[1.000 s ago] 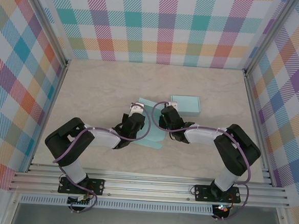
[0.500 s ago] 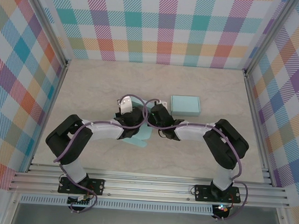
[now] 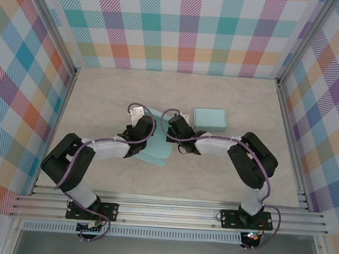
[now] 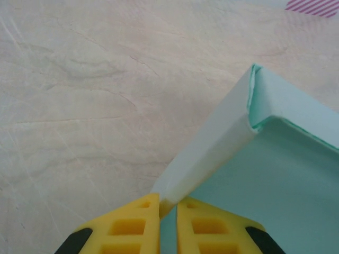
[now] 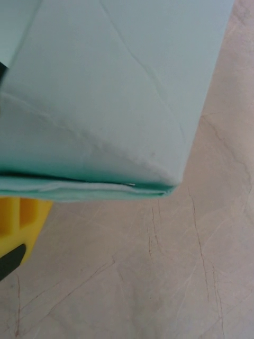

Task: Fold the paper box

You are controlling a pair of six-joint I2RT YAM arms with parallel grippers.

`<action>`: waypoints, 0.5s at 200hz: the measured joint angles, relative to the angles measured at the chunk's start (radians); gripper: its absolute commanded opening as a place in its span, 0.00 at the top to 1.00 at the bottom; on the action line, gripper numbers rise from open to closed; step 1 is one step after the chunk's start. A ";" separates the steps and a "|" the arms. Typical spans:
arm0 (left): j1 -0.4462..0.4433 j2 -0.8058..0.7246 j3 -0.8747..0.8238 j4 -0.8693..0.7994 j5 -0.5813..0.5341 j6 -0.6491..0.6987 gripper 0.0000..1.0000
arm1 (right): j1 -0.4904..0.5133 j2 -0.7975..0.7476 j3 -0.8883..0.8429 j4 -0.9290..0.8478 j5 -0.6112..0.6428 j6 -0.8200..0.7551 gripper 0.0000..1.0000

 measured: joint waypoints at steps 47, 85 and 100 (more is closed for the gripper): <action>0.008 -0.026 -0.008 0.000 0.015 0.126 0.83 | 0.000 -0.007 0.005 -0.029 -0.016 0.016 1.00; 0.010 -0.027 -0.010 0.048 0.027 0.230 0.75 | 0.001 -0.024 0.005 -0.064 -0.041 0.024 1.00; 0.015 -0.027 -0.010 0.081 0.048 0.272 0.75 | 0.001 -0.030 0.005 -0.081 -0.045 0.023 1.00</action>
